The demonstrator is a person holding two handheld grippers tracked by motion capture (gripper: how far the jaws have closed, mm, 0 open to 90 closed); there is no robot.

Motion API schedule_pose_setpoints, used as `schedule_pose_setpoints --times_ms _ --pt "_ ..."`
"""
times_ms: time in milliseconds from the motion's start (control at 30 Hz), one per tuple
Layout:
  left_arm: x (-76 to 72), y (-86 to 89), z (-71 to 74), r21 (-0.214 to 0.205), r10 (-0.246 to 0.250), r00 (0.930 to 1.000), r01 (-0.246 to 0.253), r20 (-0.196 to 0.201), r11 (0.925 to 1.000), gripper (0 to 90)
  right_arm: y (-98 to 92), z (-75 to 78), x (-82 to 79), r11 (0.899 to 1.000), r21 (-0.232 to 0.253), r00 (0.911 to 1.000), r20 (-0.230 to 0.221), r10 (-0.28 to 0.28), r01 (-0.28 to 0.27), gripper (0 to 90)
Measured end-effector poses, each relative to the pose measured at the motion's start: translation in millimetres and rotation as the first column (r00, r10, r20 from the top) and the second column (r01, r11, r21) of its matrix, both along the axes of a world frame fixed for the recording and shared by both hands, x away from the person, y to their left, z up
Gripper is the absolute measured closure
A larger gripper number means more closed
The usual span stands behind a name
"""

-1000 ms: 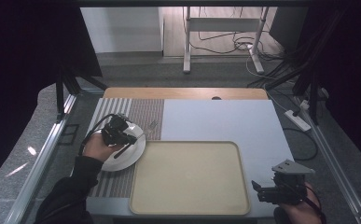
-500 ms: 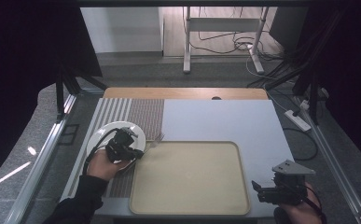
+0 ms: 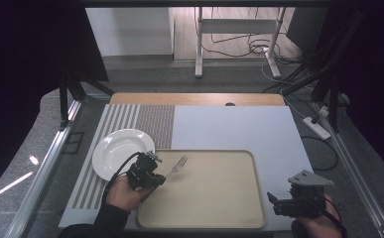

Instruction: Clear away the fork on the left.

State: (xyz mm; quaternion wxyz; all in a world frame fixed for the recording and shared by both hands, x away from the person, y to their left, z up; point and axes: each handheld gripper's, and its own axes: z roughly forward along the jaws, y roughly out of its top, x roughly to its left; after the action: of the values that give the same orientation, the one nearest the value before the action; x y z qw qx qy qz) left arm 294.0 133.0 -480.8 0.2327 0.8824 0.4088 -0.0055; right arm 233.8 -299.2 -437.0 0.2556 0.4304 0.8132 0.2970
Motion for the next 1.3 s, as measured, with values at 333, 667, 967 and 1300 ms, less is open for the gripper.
schedule_pose_setpoints --times_ms 333,667,967,1300 --pt "1.2 -16.5 -20.2 0.031 -0.037 0.9979 0.038 -0.053 0.9988 80.6 0.3 -0.2 0.4 1.0 0.001 1.0 0.0 -0.001 0.001 0.3" --pt "7.4 -33.9 -6.9 -0.027 -0.121 0.9922 0.122 0.03 0.9922 88.8 1.6 -0.5 0.4 1.0 -0.013 1.0 -0.005 0.002 -0.002 0.3" --pt "14.3 -46.2 -26.9 0.075 -0.145 0.9895 0.144 -0.002 0.9867 88.8 1.3 -0.8 0.8 1.0 -0.01 1.0 -0.007 0.004 -0.004 0.3" --pt "25.6 -24.5 -27.5 0.078 -0.061 0.9981 0.062 -0.009 0.9951 88.8 1.4 -0.6 1.0 1.0 -0.013 0.9999 -0.009 0.006 -0.006 0.3"
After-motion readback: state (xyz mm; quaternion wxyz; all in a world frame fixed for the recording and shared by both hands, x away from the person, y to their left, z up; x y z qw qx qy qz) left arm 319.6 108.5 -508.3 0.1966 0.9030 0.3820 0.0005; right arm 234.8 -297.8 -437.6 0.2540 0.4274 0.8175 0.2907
